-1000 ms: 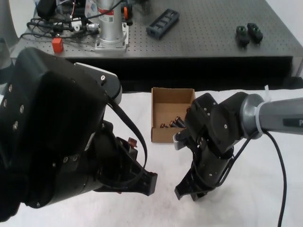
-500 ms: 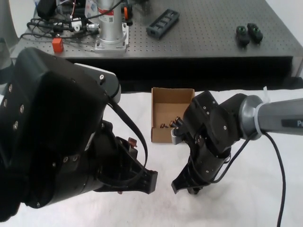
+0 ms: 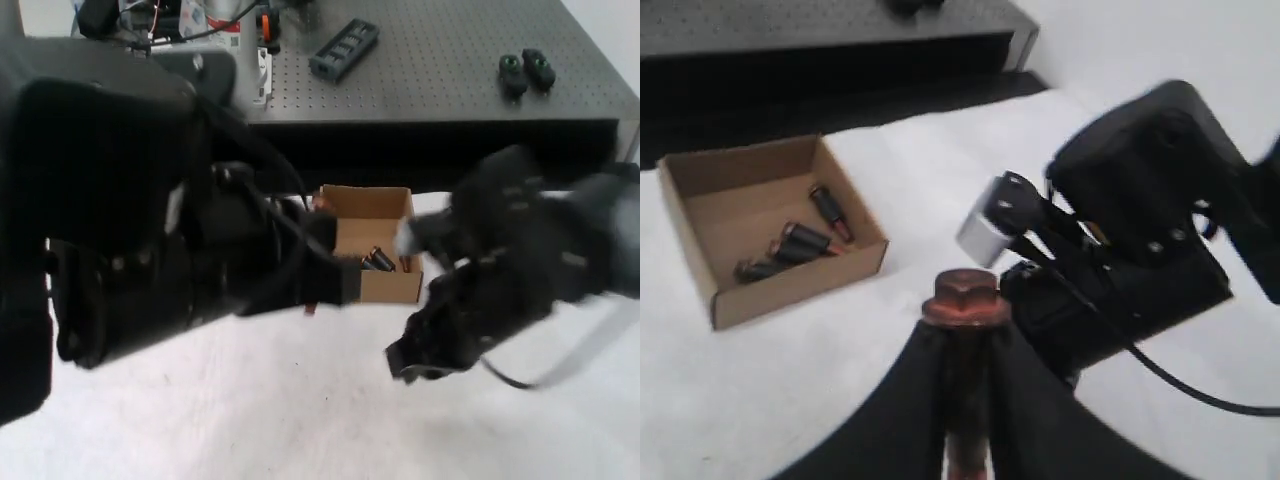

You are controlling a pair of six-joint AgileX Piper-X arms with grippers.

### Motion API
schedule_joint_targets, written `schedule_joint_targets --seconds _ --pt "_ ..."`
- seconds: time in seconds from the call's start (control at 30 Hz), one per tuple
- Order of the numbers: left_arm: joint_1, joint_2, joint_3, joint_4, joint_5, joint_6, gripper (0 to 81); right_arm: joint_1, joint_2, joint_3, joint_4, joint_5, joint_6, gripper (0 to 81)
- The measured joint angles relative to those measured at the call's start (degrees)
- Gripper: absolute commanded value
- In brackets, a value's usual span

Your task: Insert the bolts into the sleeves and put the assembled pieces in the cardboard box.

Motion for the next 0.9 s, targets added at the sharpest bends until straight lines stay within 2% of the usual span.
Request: schedule_joint_targets --seconds 0.03,0.13,0.23,0.27,0.33,0.57,0.9 --pt "0.92 0.0 1.09 -3.21 2.25 -0.97 0.6 0.0 -0.01 0.0 0.0 -0.54 0.37 4.5" --pt "3.15 0.0 4.66 -13.23 8.7 -5.52 0.6 1.47 -9.49 8.68 -8.56 -6.73 6.9 4.5" --pt "4.51 0.46 7.77 -22.26 17.5 -11.32 0.6 3.48 -14.45 13.79 -15.02 -8.84 11.12 4.5" --pt "4.52 0.53 7.77 -22.26 17.5 -11.44 0.6 3.48 -14.81 15.38 -17.46 -9.31 12.74 4.5" --pt "4.52 2.4 7.98 -24.38 22.65 -12.63 0.6 5.6 -16.98 16.9 -20.29 -9.73 14.56 4.5" --pt "4.52 5.9 8.44 -24.58 26.78 -13.94 0.6 9.89 -17.72 19.09 -32.71 -9.33 20.16 4.5" --pt "4.52 6.58 8.41 -25.21 28.23 -14.1 0.6 10.4 -17.72 19.09 -41.14 -5.6 22.29 4.5"
